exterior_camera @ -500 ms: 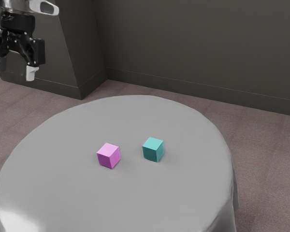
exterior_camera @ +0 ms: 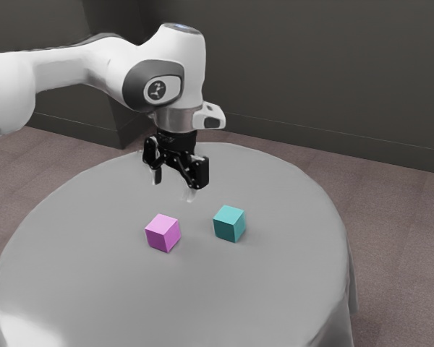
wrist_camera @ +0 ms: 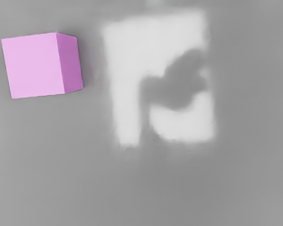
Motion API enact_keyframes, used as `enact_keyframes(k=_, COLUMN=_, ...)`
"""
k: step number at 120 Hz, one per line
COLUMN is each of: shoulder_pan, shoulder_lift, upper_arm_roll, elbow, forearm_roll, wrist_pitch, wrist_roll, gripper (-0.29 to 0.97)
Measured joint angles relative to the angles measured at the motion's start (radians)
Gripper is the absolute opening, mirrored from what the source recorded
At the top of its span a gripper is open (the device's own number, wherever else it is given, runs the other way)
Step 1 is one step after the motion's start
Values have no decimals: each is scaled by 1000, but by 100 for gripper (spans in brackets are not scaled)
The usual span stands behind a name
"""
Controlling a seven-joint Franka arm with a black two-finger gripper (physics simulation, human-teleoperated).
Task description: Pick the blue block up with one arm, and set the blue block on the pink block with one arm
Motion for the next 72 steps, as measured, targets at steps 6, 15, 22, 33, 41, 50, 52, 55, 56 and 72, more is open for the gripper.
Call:
enact_keyframes(k=6, shoulder_pan=3, shoulder_lift=35, upper_arm_roll=-6, elbow=-6, forearm_roll=2, wrist_pitch=58, wrist_roll=-28, gripper=68)
enact_keyframes(k=15, shoulder_pan=11, shoulder_lift=68, upper_arm_roll=-3, elbow=-8, forearm_roll=-3, wrist_pitch=122, wrist_roll=-69, gripper=68)
enact_keyframes(k=22, shoulder_pan=14, shoulder_lift=61, upper_arm_roll=-1, elbow=-10, forearm_roll=-6, wrist_pitch=158, wrist_roll=-101, gripper=68)
enact_keyframes(k=33, shoulder_pan=14, shoulder_lift=57, upper_arm_roll=-2, elbow=-10, forearm_roll=-8, wrist_pitch=201, wrist_roll=-146, gripper=68)
enact_keyframes(k=41, shoulder_pan=13, shoulder_lift=57, upper_arm_roll=-2, elbow=-12, forearm_roll=-10, wrist_pitch=226, wrist_roll=-177, gripper=68)
enact_keyframes(k=50, shoulder_pan=12, shoulder_lift=65, upper_arm_roll=-1, elbow=-18, forearm_roll=-21, wrist_pitch=247, wrist_roll=-212, gripper=68)
enact_keyframes(k=52, shoulder_pan=11, shoulder_lift=69, upper_arm_roll=0, elbow=-20, forearm_roll=-25, wrist_pitch=251, wrist_roll=-221, gripper=68)
enact_keyframes(k=55, shoulder_pan=12, shoulder_lift=75, upper_arm_roll=1, elbow=-21, forearm_roll=-31, wrist_pitch=257, wrist_roll=-233, gripper=68)
enact_keyframes(k=56, shoulder_pan=12, shoulder_lift=77, upper_arm_roll=1, elbow=-22, forearm_roll=-34, wrist_pitch=259, wrist_roll=-237, gripper=68)
enact_keyframes(k=72, shoulder_pan=12, shoulder_lift=101, upper_arm_roll=15, elbow=-56, forearm_roll=-22, wrist_pitch=307, wrist_roll=-289, gripper=68)
